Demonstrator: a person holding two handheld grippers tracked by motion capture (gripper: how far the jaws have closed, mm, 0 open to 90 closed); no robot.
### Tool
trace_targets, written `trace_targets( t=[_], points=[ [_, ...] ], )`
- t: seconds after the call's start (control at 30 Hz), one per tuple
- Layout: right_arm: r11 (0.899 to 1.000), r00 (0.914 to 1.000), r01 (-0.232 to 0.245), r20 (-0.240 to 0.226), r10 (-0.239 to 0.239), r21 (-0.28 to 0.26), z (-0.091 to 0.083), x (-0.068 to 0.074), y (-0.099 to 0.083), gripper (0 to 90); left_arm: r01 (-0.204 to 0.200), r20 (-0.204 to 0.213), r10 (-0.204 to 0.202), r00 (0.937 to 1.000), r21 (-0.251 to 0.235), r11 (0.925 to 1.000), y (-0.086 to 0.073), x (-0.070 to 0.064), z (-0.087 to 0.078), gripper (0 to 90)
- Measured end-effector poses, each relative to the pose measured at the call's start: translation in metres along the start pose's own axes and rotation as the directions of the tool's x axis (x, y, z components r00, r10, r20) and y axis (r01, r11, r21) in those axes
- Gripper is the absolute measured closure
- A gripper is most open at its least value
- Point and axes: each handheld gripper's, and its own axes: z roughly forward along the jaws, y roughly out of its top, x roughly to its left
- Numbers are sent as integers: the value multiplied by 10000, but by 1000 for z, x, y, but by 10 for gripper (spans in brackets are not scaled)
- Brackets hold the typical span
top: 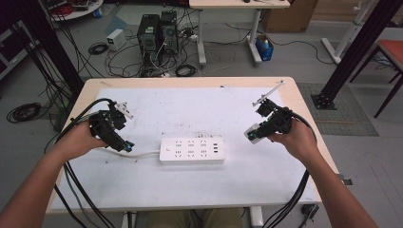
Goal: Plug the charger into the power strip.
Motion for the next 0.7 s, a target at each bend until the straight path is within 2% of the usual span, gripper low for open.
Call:
trace_targets(
  t=[0.1, 0.17, 0.23, 0.33, 0.4, 0.47, 0.57, 0.63, 0.7],
  points=[
    [9999, 10000, 45, 23, -45, -117, 0, -1, 2, 620, -135, 112, 135, 9998, 21, 9999, 1, 0, 2, 220],
    [9999, 9998, 115, -151, -117, -120, -1, -1, 5, 620, -144, 143, 143, 9998, 81, 9999, 1, 2, 3, 220],
    [9996, 9994, 267, -204, -269, -101, 0, 1, 8, 621, -30, 164, 29, 9999, 95, 10000, 1, 3, 5, 220],
    [9966, 9964, 785, -308, -793, -260, 2, 7, 17, 621, 7, 152, -8, 9999, 105, 9999, 2, 3, 7, 220],
    [9907, 9903, 1313, -409, -1327, -351, 5, 12, 26, 621, -18, 119, 17, 9999, 120, 9999, 2, 3, 9, 220],
    [9805, 9799, 1913, -494, -1934, -448, 10, 17, 34, 621, -60, 42, 60, 10000, 142, 9999, 2, 2, 10, 220],
    [9566, 9531, 2875, -848, -2907, -480, 19, 25, 48, 621, -10, 58, 10, 10000, 35, 10000, -1, 2, 12, 220],
    [9452, 9390, 3238, -1086, -3264, -409, 26, 30, 57, 621, 97, 128, -96, 9999, -17, 10000, -3, 3, 15, 220],
    [9303, 9240, 3663, -1109, -3659, -171, 35, 35, 66, 621, 183, 164, -185, 9997, 98, 9998, -6, 3, 20, 220]
  ],
)
